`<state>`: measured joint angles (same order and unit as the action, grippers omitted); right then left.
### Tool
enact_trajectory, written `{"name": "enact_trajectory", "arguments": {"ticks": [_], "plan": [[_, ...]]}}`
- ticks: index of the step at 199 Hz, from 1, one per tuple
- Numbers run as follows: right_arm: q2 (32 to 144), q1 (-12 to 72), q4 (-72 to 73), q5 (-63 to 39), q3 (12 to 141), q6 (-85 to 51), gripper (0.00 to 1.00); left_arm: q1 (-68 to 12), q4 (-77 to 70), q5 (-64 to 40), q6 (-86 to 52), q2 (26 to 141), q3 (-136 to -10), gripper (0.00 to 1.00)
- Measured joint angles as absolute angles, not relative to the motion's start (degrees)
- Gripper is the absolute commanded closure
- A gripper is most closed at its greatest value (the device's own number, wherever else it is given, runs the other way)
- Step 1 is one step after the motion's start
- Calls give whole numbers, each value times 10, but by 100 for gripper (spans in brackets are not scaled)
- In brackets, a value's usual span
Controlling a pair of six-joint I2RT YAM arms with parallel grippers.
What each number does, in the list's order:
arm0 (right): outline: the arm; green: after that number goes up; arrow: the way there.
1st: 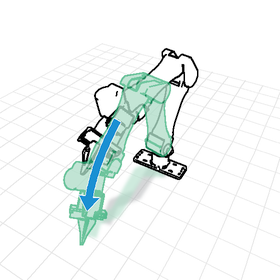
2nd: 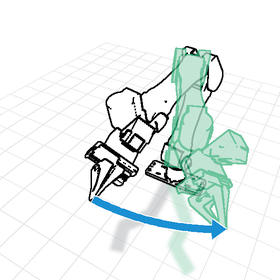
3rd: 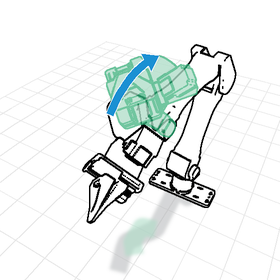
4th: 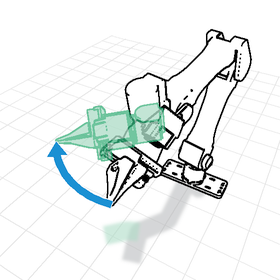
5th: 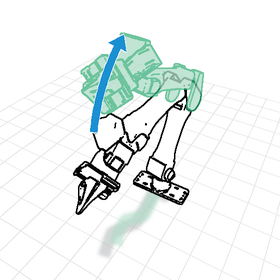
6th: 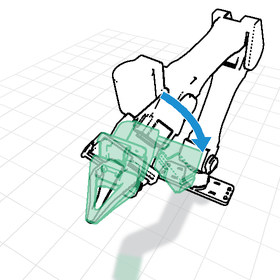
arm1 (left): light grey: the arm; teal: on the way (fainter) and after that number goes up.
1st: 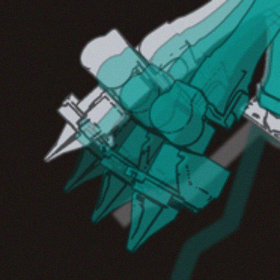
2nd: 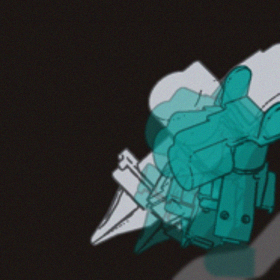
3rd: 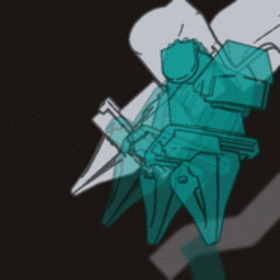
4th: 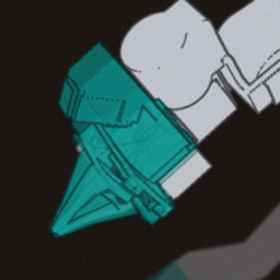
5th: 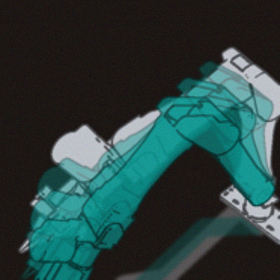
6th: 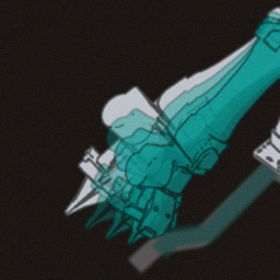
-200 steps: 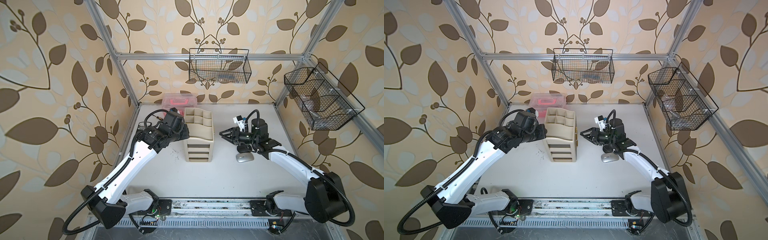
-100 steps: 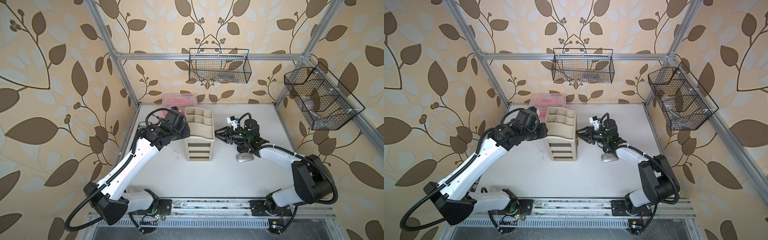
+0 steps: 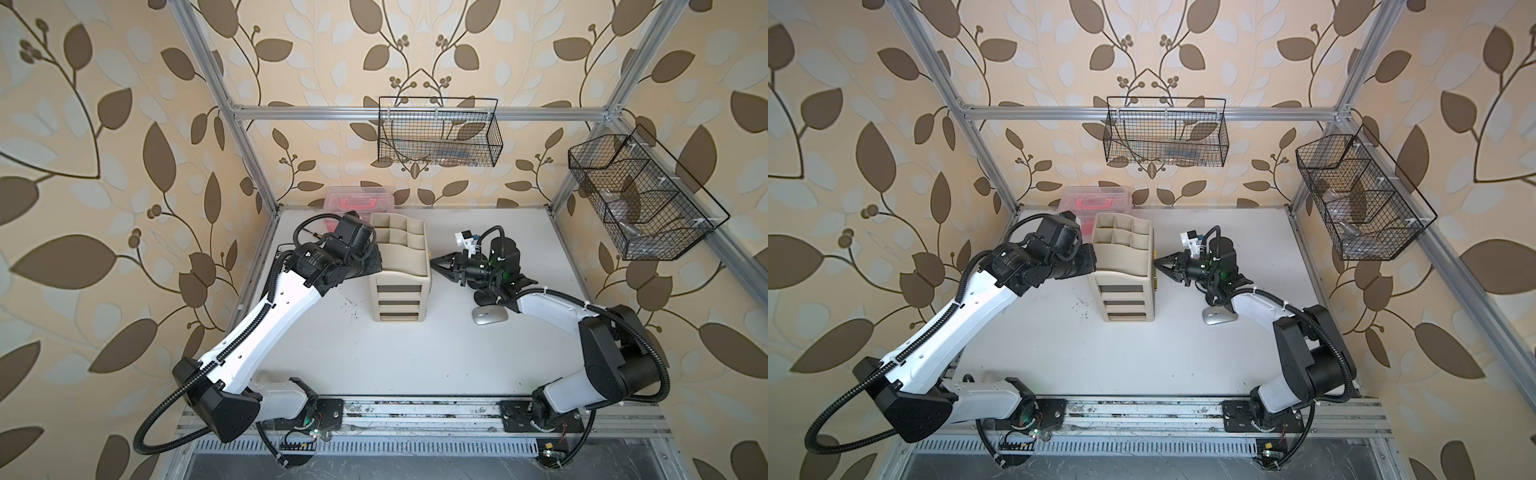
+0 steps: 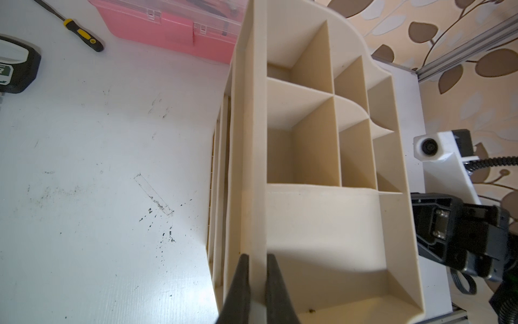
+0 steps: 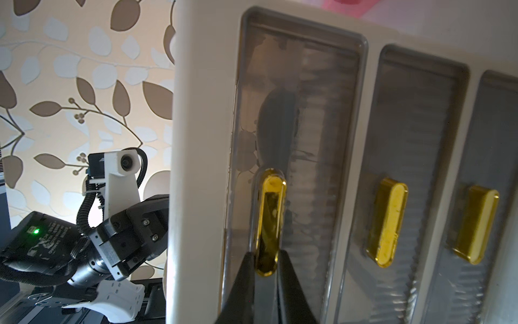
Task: Take the mice out of the drawer
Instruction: Open the drawer in the storage box.
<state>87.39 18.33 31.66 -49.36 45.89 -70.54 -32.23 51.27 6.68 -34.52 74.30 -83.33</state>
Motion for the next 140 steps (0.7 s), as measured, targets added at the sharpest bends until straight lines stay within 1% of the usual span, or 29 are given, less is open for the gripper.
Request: {"name": "enact_trajectory", "arguments": {"ticks": [62, 112, 140], "plan": [[820, 127, 233, -502, 452, -678, 89, -320, 540, 90, -344, 748, -848, 100], [769, 65, 158, -515, 436, -639, 88, -293, 537, 51, -314, 747, -848, 100], [756, 53, 119, -514, 435, -614, 84, -276, 533, 29, -297, 747, -848, 100]]}}
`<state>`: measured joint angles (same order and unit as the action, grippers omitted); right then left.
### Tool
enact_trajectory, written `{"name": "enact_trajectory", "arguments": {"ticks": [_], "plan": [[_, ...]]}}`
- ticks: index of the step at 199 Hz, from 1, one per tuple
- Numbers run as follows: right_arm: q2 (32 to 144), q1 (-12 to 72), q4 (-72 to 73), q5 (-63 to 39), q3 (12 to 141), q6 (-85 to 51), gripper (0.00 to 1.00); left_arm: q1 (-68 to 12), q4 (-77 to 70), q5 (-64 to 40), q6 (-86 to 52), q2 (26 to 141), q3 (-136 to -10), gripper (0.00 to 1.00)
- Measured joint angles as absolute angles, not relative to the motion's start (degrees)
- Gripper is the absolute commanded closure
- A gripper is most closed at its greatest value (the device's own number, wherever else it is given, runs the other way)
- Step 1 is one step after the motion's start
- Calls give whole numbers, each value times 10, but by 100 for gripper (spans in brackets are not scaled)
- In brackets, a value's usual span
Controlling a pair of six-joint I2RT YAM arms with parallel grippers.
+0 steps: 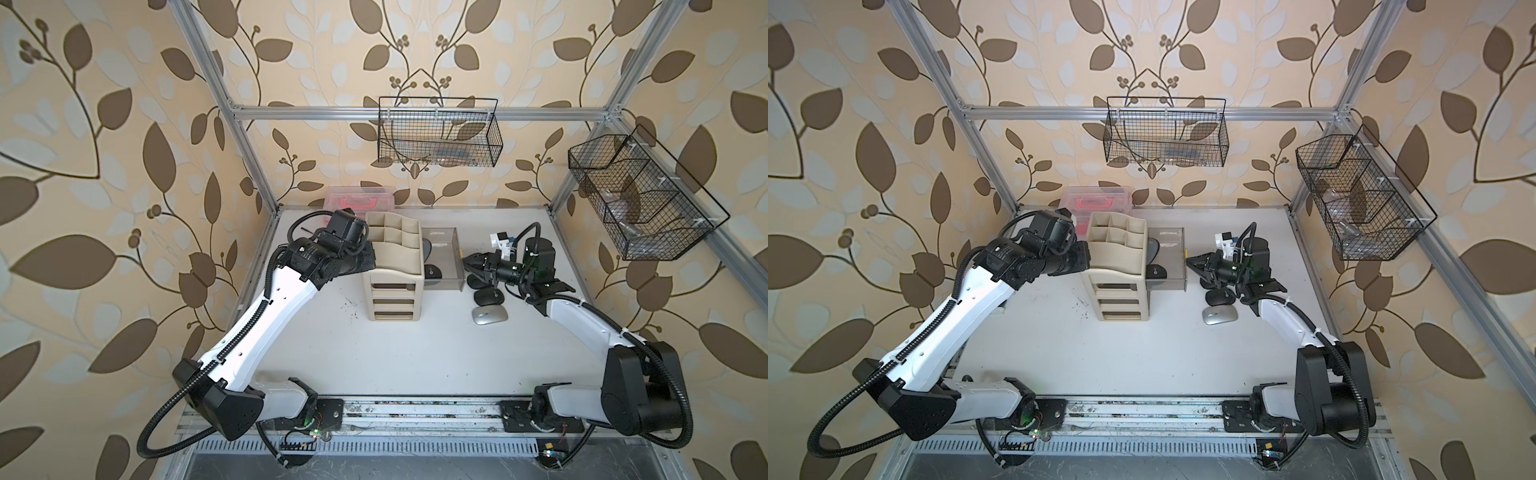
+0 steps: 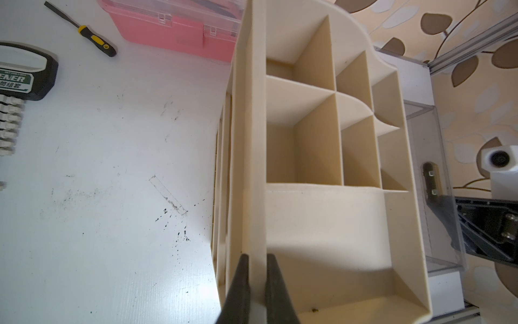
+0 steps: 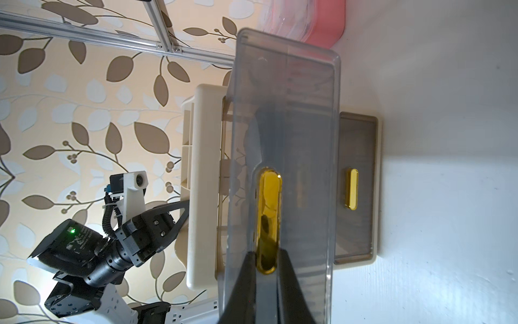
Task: Take the mice out of the drawer
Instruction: Open the drawer in the storage box.
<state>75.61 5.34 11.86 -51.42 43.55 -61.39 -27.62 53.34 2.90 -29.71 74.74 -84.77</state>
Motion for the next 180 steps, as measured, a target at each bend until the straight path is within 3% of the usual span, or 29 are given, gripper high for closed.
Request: {"name": "enact_trajectory", "arguments": {"ticks": [43, 57, 83, 131, 180], "plan": [[754, 53, 72, -508, 440, -573, 67, -261, 532, -3, -271, 747, -848, 100], [753, 52, 18, -493, 455, -541, 56, -258, 531, -9, -266, 747, -848, 100], [739, 53, -98, -434, 516, -469, 49, -258, 531, -11, -256, 747, -848, 100], [728, 146, -272, -290, 694, -369, 47, -258, 533, -15, -256, 739, -844, 100], [848, 246, -361, -191, 871, -388, 49, -258, 533, -18, -261, 725, -830, 100]]}}
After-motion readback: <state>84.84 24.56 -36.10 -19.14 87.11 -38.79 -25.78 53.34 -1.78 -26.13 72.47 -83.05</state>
